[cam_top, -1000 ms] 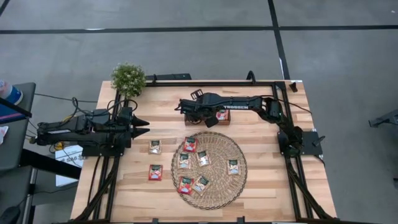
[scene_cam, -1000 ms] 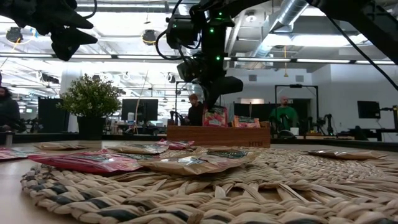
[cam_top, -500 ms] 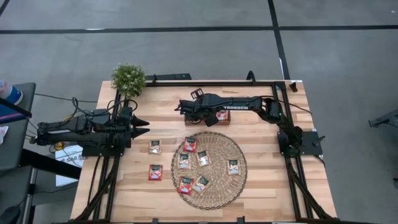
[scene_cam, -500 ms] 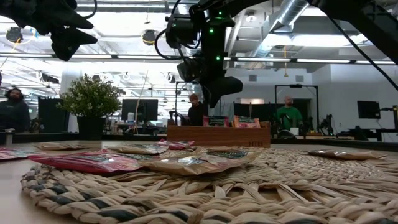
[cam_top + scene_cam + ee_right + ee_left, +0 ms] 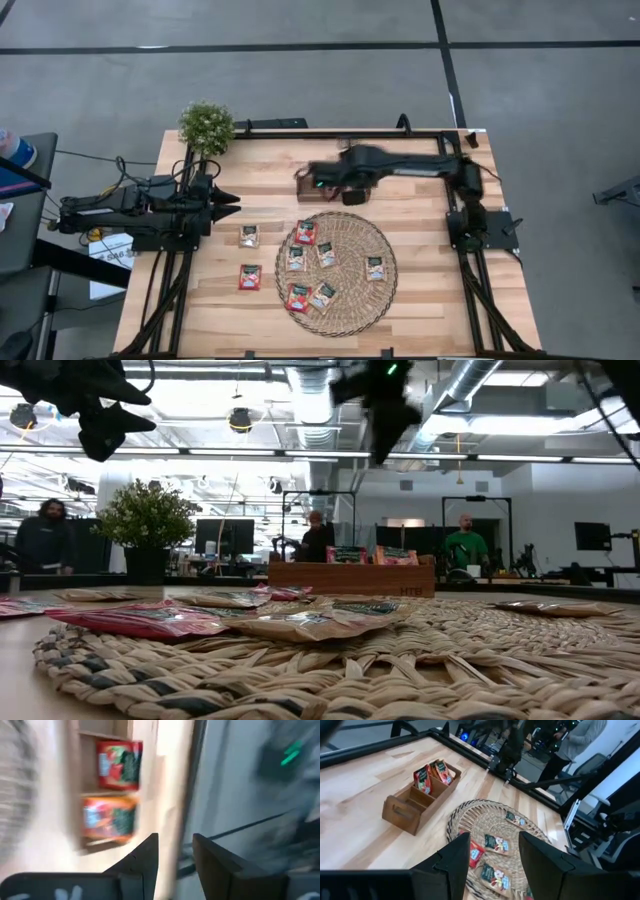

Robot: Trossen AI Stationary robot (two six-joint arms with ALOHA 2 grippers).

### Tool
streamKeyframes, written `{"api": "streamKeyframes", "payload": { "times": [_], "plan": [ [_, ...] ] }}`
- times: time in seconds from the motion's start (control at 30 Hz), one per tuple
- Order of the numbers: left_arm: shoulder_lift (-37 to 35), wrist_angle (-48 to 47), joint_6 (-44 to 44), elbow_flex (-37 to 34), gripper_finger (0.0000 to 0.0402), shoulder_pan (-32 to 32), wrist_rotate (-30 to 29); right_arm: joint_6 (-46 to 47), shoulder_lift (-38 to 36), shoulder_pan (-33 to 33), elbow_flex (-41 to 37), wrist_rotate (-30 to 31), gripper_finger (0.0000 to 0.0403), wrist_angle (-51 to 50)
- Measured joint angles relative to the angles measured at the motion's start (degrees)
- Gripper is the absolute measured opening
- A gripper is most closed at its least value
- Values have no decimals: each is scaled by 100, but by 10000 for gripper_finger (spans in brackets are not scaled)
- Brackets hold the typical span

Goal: Pick & Place Tea
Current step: Put the red tea bag in the middle of the wooden organizer

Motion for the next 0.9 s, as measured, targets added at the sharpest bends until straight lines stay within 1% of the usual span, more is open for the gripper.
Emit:
{"api": "streamKeyframes", "payload": {
  "times": [0.1, 0.17, 0.27, 0.4, 0.57, 0.63, 0.77, 0.9],
  "plan": [
    [-1, 11, -19, 0, 161, 0, -15, 1284, -479, -145, -19, -850, 113, -337],
    [18, 119, 106, 0, 161, 0, -25, 1664, -820, -194, -266, -1135, 113, -329],
    [242, 425, 156, 0, 161, 0, 28, 1781, -1358, -98, -916, -1179, 113, -100],
    [791, 944, 160, 0, 161, 0, 333, 1888, -2149, 100, -2247, -1181, 113, 659],
    [1842, 1542, 334, 28, 161, -2, 467, 2627, -3203, 311, -4049, -1187, 113, 1729],
    [2343, 1565, 422, 193, 161, -2, 483, 2917, -3592, 417, -4640, -1195, 113, 2014],
    [3505, 1589, 586, 798, 161, -2, 464, 3341, -4370, 626, -5598, -1199, 113, 2511],
    [4724, 1535, 818, 1629, 161, -2, 459, 3431, -5165, 835, -6345, -1185, 113, 3114]
  ]
}}
